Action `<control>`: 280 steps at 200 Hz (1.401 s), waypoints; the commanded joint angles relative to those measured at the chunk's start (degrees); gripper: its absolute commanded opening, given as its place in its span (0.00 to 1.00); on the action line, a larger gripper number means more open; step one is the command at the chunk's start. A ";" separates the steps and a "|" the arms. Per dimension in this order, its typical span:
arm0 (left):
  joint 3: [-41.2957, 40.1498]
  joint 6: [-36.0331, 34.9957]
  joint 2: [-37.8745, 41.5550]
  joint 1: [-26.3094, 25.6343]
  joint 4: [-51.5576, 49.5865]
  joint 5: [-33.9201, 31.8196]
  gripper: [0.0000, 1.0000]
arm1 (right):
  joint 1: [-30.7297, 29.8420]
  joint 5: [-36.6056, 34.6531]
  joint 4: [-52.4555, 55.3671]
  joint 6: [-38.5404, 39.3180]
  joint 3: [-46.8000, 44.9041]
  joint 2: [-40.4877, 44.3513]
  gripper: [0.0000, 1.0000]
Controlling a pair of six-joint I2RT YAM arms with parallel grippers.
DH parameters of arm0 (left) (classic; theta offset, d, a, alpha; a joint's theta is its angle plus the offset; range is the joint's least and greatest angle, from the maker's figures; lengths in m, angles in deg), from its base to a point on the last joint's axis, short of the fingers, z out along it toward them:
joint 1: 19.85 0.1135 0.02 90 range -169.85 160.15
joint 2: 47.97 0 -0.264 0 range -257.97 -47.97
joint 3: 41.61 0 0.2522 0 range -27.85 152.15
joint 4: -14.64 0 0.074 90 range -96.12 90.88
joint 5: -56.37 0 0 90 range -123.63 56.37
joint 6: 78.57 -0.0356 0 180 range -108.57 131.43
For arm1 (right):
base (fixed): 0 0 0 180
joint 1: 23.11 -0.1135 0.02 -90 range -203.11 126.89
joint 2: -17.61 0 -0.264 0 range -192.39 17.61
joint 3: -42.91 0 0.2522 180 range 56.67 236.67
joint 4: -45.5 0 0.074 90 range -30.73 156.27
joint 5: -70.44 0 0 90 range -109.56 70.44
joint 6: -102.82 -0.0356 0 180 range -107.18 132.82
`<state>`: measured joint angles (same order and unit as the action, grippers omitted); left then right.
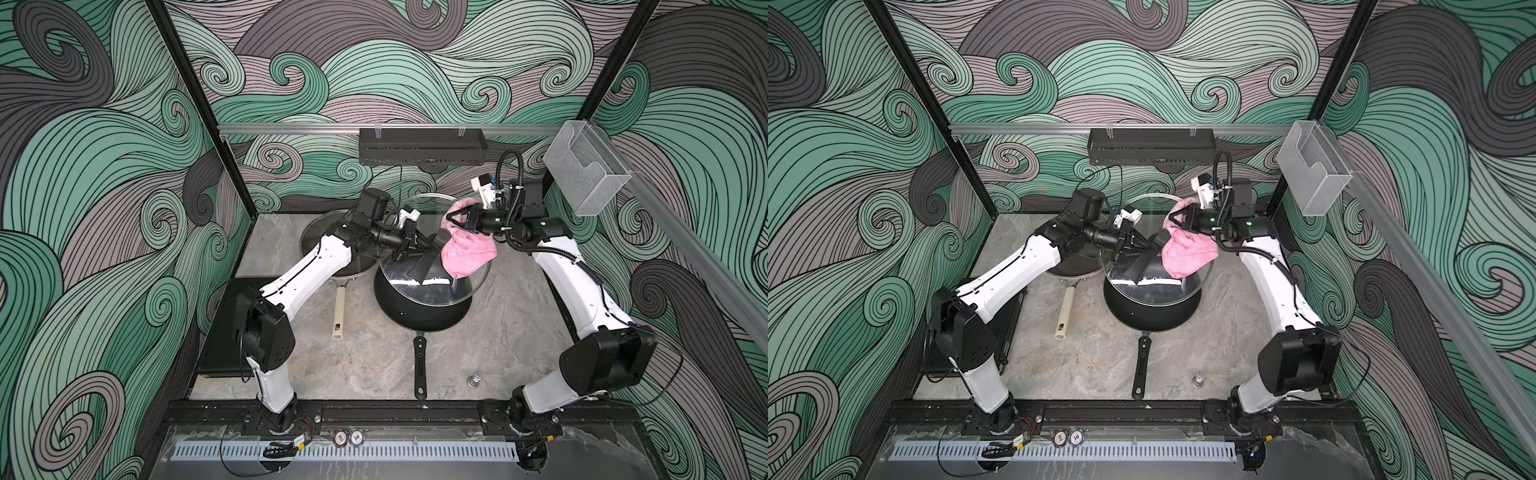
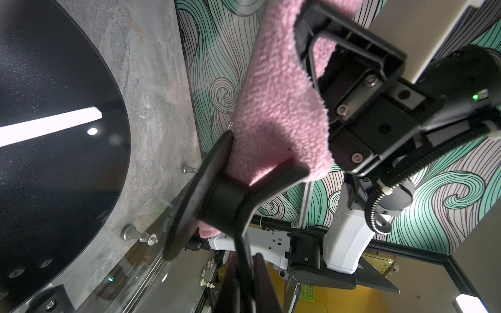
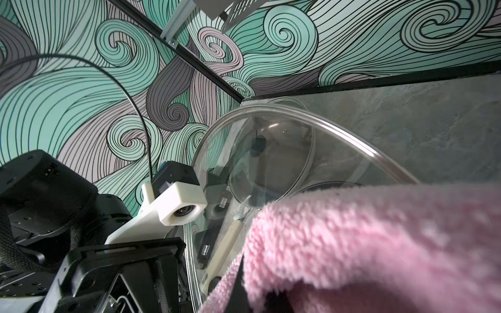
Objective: Wipe the pot lid with a cloth
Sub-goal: Wipe the pot lid.
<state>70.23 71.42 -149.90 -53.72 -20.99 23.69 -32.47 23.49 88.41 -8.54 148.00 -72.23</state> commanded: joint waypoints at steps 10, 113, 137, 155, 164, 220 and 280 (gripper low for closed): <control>0.69 -5.05 1.64 -0.89 8.17 9.26 0.00 | -2.36 0.51 2.83 4.83 4.23 -3.23 0.00; 0.06 -12.67 2.76 -3.04 4.56 12.10 0.00 | -10.32 3.95 4.90 7.03 10.49 -11.89 0.00; -1.69 -12.87 3.57 -3.22 4.80 11.40 0.00 | -10.67 4.99 2.31 4.78 10.66 -13.61 0.00; -2.02 -13.70 3.89 -2.90 2.89 8.84 0.00 | -10.64 1.56 2.41 3.63 11.70 -14.31 0.00; -2.06 -13.16 3.85 -2.28 1.98 6.09 0.00 | -10.46 -1.08 2.43 2.95 11.43 -13.87 0.00; -0.06 -7.33 0.35 -0.90 7.18 2.72 0.00 | -11.59 0.95 -3.43 0.96 3.14 -9.11 0.00; -0.79 -4.53 -0.45 0.03 8.64 1.88 0.00 | -11.56 3.63 -7.87 -0.20 -4.16 -4.08 0.00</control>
<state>65.01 68.49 -151.26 -54.63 -24.05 24.06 -42.05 20.71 80.65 -8.10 144.67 -78.51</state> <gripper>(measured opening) 0.082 0.049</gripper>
